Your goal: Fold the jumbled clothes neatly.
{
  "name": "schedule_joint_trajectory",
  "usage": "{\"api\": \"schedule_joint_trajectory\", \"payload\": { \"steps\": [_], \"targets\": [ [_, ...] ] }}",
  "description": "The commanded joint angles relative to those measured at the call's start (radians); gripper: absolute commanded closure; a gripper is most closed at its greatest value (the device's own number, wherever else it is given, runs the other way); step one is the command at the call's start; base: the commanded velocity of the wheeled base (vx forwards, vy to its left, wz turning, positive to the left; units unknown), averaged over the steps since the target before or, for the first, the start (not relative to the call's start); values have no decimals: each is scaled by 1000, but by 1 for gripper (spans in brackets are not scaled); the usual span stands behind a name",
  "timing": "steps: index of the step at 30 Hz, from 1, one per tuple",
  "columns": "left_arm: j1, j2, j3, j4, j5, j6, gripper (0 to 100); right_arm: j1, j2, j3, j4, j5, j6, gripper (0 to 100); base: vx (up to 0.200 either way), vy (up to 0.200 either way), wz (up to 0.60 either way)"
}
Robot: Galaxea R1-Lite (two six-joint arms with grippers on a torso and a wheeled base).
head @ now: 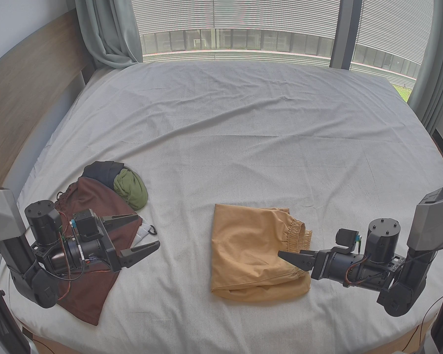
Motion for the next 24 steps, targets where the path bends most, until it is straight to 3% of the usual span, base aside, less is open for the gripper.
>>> {"api": "schedule_joint_trajectory", "payload": {
  "steps": [1,5,24],
  "targets": [
    [10,22,6,-1,-4,3,0,21,34,16,0,-10,-3,0,0,0,0],
    [11,22,9,-1,-4,8,0,5,56,15,0,-40,-10,0,0,0,0],
    [23,45,9,-1,-7,8,0,-94,188,-10,0,-42,-28,0,0,0,0]
  ]
}}
